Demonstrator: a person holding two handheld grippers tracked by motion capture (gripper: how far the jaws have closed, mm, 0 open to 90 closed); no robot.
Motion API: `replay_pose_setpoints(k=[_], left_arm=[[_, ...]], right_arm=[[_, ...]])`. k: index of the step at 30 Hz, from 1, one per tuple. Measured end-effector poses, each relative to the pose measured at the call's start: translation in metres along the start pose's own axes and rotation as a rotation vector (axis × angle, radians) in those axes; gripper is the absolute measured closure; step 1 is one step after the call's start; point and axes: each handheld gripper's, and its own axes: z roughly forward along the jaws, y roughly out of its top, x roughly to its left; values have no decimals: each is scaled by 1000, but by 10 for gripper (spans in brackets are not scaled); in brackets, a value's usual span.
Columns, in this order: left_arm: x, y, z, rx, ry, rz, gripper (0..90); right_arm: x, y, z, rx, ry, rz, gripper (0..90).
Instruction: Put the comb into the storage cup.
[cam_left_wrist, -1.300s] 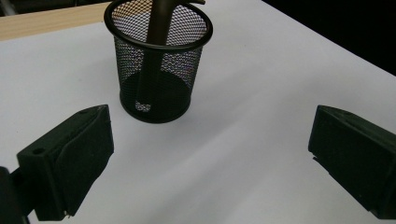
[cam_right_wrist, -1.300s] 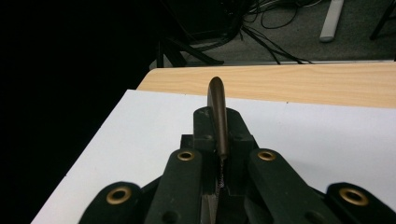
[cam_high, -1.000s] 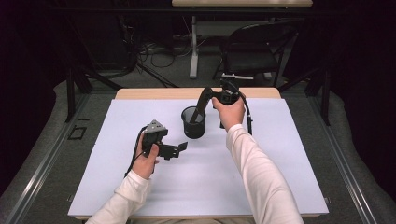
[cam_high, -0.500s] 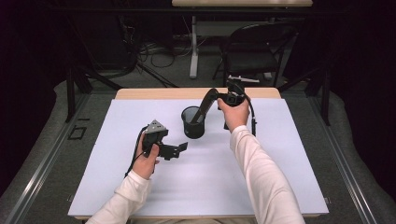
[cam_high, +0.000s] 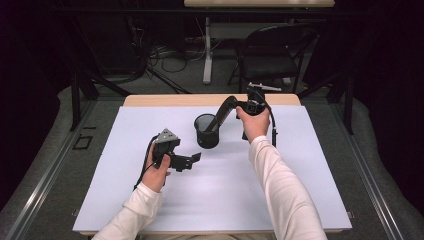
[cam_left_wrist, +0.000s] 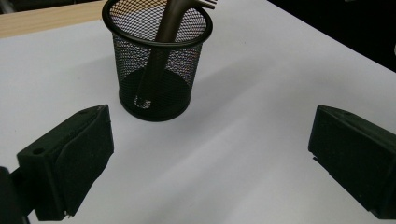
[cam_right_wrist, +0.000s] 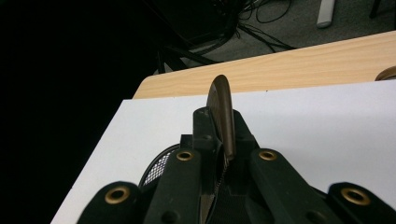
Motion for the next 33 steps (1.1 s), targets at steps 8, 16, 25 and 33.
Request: replay_pose_setpoints(k=[8, 16, 25, 33], left_arm=[[0, 0, 0, 0, 0, 2, 4], [0, 0, 0, -1, 1, 0, 4], [1, 0, -1, -2, 2, 0, 4], [1, 0, -1, -2, 1, -1, 4]], right_arm=[[1, -1, 0, 5, -5, -5, 850], [2, -2, -1, 2, 10, -14, 742], [3, -2, -3, -6, 11, -53, 539], [6, -4, -8, 10, 2, -127, 443]])
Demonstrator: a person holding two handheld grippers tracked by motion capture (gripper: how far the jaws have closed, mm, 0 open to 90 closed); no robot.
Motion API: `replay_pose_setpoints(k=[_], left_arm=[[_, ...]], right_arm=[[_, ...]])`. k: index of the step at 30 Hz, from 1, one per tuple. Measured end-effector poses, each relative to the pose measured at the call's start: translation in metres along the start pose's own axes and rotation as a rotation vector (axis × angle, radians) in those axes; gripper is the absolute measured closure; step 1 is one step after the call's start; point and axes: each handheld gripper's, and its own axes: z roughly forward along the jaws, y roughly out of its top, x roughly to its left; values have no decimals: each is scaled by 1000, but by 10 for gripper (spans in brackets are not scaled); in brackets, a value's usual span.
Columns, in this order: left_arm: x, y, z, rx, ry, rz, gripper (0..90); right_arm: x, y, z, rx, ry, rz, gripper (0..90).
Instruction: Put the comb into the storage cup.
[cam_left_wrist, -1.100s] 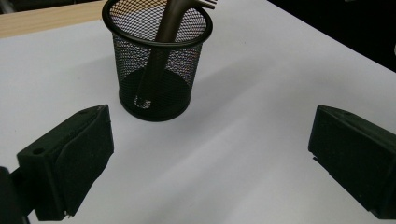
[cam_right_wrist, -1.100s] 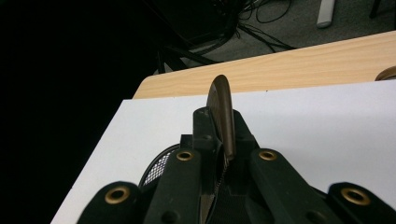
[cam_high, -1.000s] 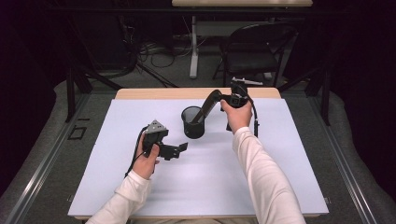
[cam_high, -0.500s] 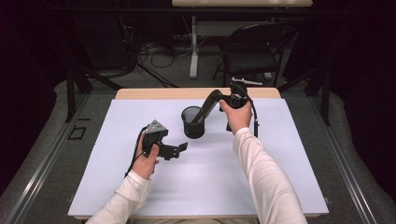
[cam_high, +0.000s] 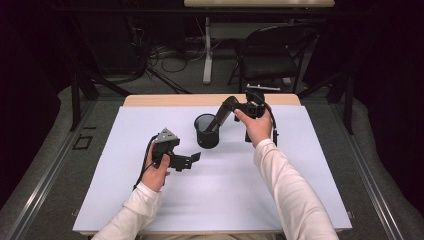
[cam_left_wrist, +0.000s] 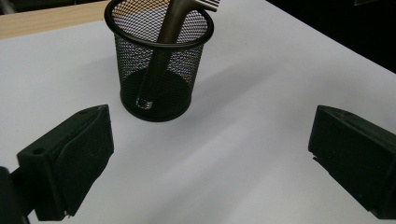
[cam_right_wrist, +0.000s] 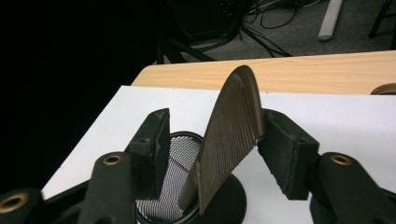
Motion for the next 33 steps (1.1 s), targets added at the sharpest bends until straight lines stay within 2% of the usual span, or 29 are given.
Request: replay_pose_setpoints(k=[5, 7, 12, 16, 22, 29, 33], left_arm=[[0, 0, 0, 0, -1, 0, 4], [0, 0, 0, -2, -2, -2, 4], [0, 0, 0, -2, -3, -3, 4], [0, 0, 0, -3, -4, -4, 4], [1, 1, -1, -2, -4, -6, 4], [2, 1, -2, -3, -5, -5, 5], [3, 2, -3, -1, -9, -6, 5]], right_arm=[[1, -1, -2, 34, 3, -30, 401], [1, -1, -3, 37, -4, -50, 399], [0, -3, -5, 46, 12, -64, 383], [-2, -4, -9, 48, 27, -43, 356], [-6, -4, -15, 12, 24, -29, 311], [-10, -4, -23, -10, -4, -57, 292], [-11, -4, -28, -17, -25, -96, 276]])
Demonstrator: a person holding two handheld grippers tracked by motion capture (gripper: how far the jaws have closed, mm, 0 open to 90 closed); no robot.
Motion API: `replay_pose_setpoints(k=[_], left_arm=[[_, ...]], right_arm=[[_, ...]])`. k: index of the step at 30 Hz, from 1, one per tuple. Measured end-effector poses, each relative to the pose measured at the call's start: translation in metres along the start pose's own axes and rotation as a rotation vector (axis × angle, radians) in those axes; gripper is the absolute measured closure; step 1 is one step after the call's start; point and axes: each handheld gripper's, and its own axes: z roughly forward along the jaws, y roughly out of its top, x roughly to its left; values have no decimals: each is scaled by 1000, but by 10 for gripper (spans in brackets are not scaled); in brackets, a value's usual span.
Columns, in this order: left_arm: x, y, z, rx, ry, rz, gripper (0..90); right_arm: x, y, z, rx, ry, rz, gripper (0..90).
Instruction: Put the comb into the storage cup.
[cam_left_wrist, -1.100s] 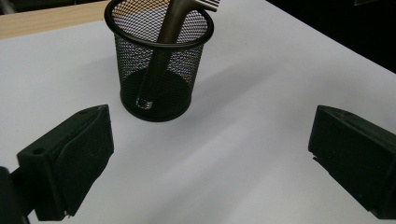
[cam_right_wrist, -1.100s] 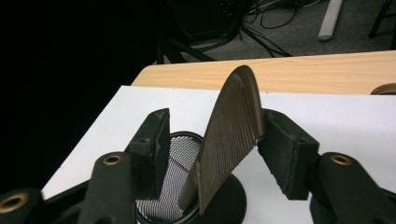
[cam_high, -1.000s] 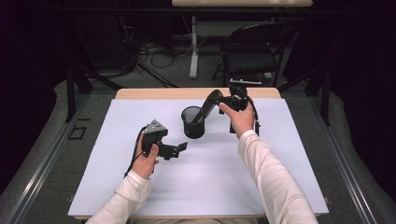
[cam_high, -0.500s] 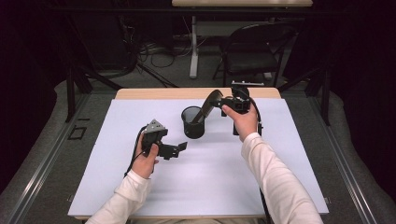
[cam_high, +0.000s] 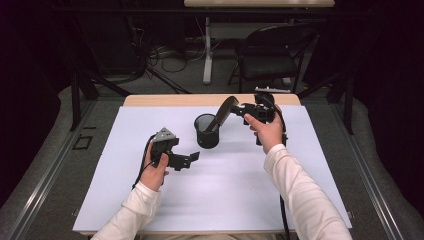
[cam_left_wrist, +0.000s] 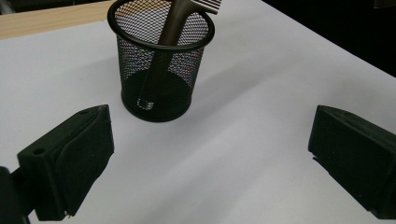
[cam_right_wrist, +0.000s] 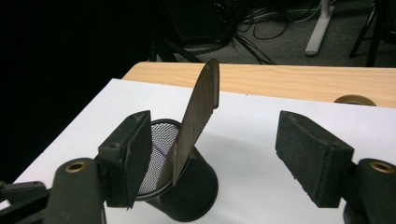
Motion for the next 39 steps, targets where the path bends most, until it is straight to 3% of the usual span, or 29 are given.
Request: replay_pose_setpoints(k=[2, 7, 12, 17, 33, 39], left_arm=[[0, 1, -1, -5, -2, -3, 5], [2, 5, -7, -10, -5, 0, 6], [4, 8, -12, -14, -1, -3, 6], [5, 12, -17, -20, 4, -3, 6], [19, 17, -40, -4, 18, 9, 10], [25, 17, -49, 2, 18, 11, 15]], right_arm=[[0, 1, -4, 2, 5, -7, 271], [1, 1, -13, 26, -44, -67, 210], [1, 2, -23, 27, -61, -88, 147], [4, 2, -35, 25, -57, -120, 101], [13, -1, -64, 14, -42, -206, 85], [17, -5, -78, 11, -48, -242, 0]])
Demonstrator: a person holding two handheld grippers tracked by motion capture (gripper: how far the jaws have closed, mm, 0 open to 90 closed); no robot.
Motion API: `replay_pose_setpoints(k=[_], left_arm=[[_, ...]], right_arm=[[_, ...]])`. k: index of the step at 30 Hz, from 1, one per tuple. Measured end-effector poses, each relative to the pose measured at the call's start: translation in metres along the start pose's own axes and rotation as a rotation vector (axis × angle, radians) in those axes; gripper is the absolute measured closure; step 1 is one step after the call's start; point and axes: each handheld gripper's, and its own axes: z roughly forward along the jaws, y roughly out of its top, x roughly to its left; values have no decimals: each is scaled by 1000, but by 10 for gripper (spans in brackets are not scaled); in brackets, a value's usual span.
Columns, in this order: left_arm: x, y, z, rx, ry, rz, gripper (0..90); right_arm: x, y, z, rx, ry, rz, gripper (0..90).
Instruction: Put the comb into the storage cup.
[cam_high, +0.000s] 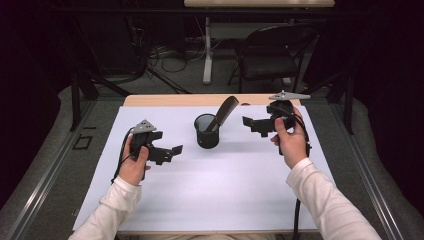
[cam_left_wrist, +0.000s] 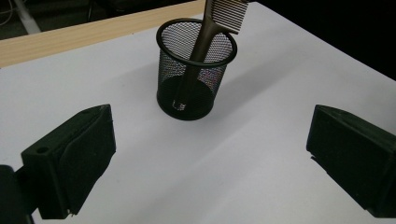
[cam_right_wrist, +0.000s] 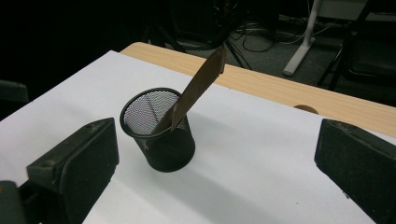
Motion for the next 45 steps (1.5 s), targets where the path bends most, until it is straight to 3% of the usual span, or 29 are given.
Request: replay_pose_setpoints(k=[5, 17, 34, 45], left_arm=[[6, -1, -9, -8, -3, -15, 15], [17, -6, -32, -18, 27, -23, 15], [26, -16, -55, -55, 49, -40, 15], [26, -30, -65, -68, 80, -24, 15]], right_arm=[[3, -5, -10, -9, -7, -36, 0], [6, -22, -24, -1, -22, -71, 0], [3, -48, -41, -12, -20, -49, 0], [-4, -72, -56, -43, -41, -10, 0]])
